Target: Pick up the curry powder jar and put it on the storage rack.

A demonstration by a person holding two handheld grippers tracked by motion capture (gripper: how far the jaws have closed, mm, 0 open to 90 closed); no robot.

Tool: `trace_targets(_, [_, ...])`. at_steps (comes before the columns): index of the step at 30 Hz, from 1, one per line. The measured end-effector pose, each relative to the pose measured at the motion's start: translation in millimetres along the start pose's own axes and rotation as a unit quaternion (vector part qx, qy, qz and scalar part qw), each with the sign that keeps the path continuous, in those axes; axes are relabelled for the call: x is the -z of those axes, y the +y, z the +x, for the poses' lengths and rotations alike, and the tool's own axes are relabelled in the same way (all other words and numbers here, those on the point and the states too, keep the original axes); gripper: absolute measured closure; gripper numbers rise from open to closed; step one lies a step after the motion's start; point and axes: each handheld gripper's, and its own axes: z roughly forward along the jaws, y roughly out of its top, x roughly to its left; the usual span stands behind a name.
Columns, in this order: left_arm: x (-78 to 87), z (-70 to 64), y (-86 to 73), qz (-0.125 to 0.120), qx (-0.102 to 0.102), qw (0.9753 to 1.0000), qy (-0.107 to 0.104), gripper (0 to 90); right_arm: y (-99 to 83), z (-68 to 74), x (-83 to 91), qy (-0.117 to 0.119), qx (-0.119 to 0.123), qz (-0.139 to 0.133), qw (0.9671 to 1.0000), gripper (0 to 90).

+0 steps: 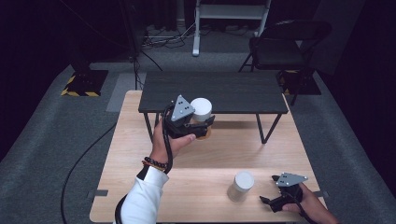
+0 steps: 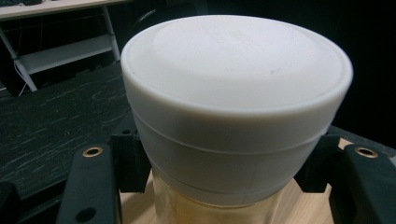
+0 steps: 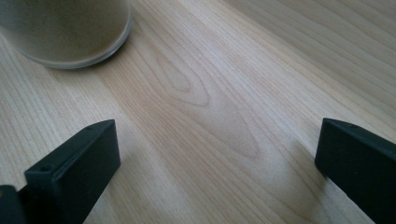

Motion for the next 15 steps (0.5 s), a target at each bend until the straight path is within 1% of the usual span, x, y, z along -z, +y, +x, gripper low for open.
trace_targets(1, [-0.2,-0.4,1.6,-0.001,-0.002,1.0,0.004,35.2,0.0,0.0,0.0,0.0,0.0,0.0,1.0,0.0])
trace_targets(4, [-0.8,1.8,7.5,-0.006,-0.002,1.0,0.003,35.3,-0.2,0.0,0.0,0.0,0.0,0.0,1.0,0.0])
trace_targets(11, [-4.8,1.2,25.4,-0.016,-0.009,0.9998,0.009,35.2,-0.6,-0.2,0.1,0.0,0.0,-0.001,1.0,0.0])
trace_targets(13, [-7.0,-0.4,29.2,-0.015,-0.013,0.9997,0.012,35.2,-0.7,-0.1,0.1,0.0,0.0,-0.001,1.0,0.0])
trace_targets(15, [-9.9,0.0,32.0,-0.013,-0.013,0.9998,0.011,35.3,-0.5,-0.1,0.1,0.0,0.0,-0.001,1.0,0.0])
